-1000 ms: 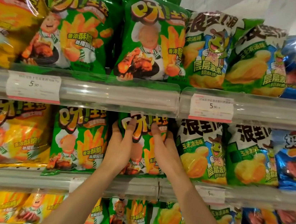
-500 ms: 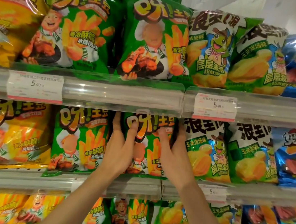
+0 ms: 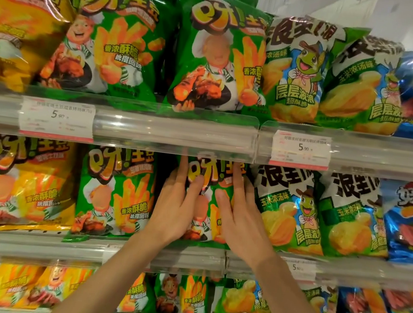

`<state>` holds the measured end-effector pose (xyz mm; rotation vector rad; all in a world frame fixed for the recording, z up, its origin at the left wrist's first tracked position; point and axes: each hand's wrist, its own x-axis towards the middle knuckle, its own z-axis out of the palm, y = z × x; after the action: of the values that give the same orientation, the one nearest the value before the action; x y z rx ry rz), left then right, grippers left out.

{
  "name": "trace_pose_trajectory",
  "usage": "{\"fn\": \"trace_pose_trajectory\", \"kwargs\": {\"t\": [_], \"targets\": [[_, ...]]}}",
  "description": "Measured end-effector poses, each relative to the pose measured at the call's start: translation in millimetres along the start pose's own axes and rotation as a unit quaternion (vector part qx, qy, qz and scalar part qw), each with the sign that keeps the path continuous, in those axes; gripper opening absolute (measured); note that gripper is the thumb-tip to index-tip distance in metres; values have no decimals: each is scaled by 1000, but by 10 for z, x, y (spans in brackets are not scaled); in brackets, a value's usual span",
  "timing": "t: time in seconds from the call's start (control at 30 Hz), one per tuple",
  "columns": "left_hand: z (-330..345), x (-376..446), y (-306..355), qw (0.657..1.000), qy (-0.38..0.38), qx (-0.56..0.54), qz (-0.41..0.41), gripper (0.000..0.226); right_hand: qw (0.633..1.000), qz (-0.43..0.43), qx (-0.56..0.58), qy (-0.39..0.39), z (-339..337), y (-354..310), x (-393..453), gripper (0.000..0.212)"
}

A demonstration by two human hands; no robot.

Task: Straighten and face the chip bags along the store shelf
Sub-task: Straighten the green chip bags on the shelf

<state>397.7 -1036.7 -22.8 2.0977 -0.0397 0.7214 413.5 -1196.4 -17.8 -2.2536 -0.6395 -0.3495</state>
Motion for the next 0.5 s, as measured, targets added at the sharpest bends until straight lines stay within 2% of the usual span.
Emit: {"fn": "trace_pose_trajectory", "kwargs": {"t": [0.2, 0.3, 0.37, 0.5], "targets": [[-10, -34, 36, 1000, -7, -16, -17, 65, 1000, -5, 9, 16, 3, 1, -23, 63], [-79, -195, 29, 1000, 22, 7, 17, 63, 998, -33, -13, 49, -37, 19, -91, 64], [-136, -304, -2, 999, -1, 28, 45, 60, 995, -56, -41, 73, -46, 54, -165, 63], [-162, -311, -47, 996, -44, 58, 56, 59, 992, -72, -101, 28, 0, 131, -210, 61]]}}
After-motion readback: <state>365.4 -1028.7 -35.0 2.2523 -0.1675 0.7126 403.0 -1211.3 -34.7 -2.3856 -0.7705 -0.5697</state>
